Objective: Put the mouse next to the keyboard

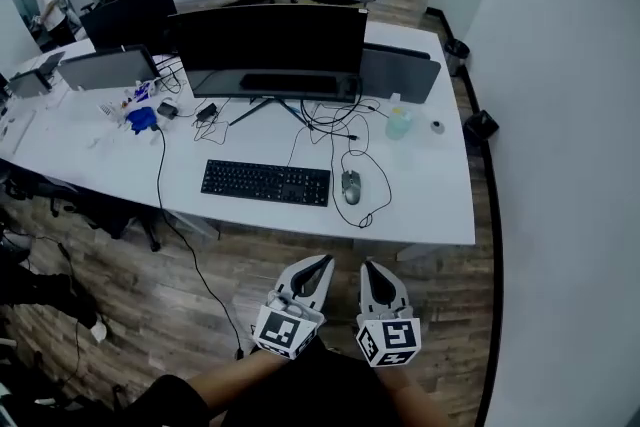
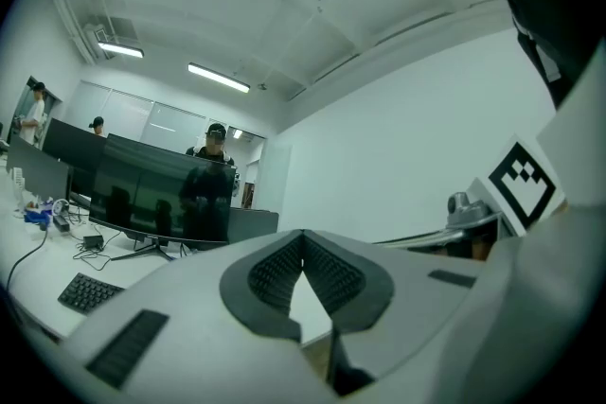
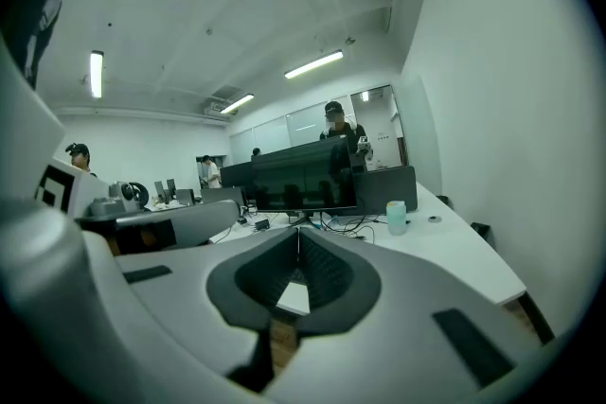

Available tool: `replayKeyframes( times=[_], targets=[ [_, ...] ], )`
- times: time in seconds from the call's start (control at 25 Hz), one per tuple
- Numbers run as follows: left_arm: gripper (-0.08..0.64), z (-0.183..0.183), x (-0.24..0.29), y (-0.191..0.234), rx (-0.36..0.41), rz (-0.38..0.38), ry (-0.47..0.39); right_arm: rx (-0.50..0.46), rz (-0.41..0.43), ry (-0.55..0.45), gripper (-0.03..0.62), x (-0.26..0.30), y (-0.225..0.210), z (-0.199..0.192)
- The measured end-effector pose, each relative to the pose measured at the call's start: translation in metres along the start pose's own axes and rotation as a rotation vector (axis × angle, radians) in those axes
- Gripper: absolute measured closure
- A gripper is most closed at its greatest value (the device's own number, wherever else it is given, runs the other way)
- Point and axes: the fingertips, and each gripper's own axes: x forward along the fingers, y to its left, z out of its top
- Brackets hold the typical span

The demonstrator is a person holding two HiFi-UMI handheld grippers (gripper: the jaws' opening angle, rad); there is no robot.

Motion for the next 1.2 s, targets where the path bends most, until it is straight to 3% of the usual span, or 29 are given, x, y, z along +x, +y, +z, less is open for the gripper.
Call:
replayKeyframes(
  times=[0.28, 0.48, 0.76, 1.2],
  targets=[
    [0.549, -0.008, -0.053, -0.085, 0.001, 0.059, 0.013, -0.020, -0.005, -0.068, 0.574, -0.095, 0.012, -0.009],
    [0.549, -0.004, -0.086, -0.122, 0.026, 0.069, 0.011, -0.044, -0.037, -0.088, 0.574, -0.137, 0.019, -0.012],
    [0.549, -0.008, -0.111, -0.146, 0.001, 0.070, 0.001, -0.066, -0.027, -0.091, 0.574, -0.161, 0.036, -0.016],
    [0.549, 0.002, -0.127, -0.133, 0.013, 0.118, -0.044, -0.123, -0.004, -0.109, 0.574, -0.167, 0.057, -0.013]
  ],
)
